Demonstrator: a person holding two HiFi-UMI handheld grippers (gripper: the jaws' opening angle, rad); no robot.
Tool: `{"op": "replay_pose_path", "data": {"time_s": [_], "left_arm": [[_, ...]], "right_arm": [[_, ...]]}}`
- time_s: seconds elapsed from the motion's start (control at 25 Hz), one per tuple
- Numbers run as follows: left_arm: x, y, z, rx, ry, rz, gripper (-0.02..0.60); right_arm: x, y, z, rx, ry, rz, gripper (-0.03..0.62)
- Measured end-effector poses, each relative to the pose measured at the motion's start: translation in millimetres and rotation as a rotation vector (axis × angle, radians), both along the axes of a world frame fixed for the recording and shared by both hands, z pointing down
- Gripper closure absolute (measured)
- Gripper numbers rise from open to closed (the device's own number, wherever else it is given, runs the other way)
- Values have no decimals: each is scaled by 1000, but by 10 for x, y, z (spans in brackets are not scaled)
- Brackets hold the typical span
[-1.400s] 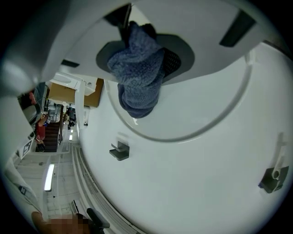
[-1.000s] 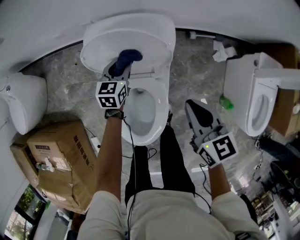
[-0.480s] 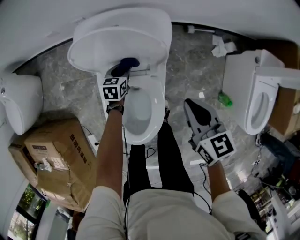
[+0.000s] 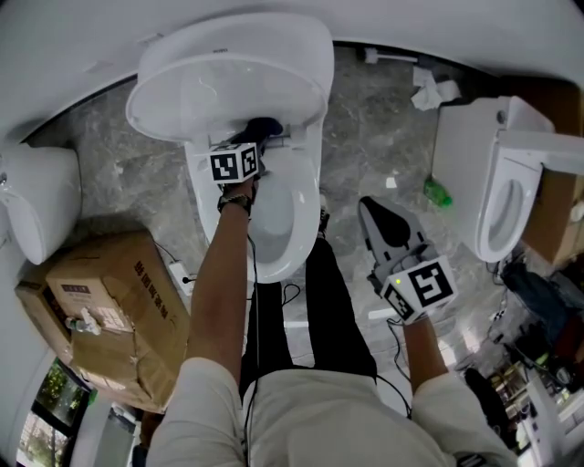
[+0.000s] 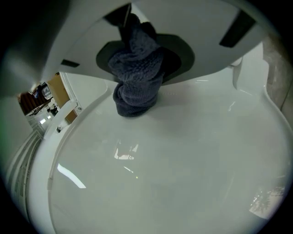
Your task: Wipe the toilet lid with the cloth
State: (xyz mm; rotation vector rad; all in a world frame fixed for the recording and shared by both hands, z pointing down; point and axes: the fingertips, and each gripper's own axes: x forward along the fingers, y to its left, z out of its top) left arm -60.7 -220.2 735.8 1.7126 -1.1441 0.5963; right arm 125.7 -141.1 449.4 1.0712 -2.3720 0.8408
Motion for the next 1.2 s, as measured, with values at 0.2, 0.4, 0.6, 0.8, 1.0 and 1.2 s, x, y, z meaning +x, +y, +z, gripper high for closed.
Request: {"op": "replay_pose_path", "data": {"time_s": [0.2, 0.4, 0.6, 0.8, 1.0, 1.2], "left_arm": [[15, -51, -209, 39, -26, 50, 472], [194, -227, -748, 146, -11, 128, 472], [292, -395, -1349, 261, 26, 140, 472], [351, -573, -2080, 394, 79, 84, 472], [445, -684, -2552, 517, 41, 113, 472], [606, -660, -2347, 495, 17, 157, 472]], "right_arm": [[17, 32, 3, -5, 13, 5, 565], [-17, 35, -101, 13, 13, 10, 565], [-82, 42, -263, 42, 2, 13, 565], [-63, 95, -346, 46, -4, 27, 565], [-46, 146, -344, 44, -6, 31, 565], [-27, 221, -207, 29, -2, 30, 565]]}}
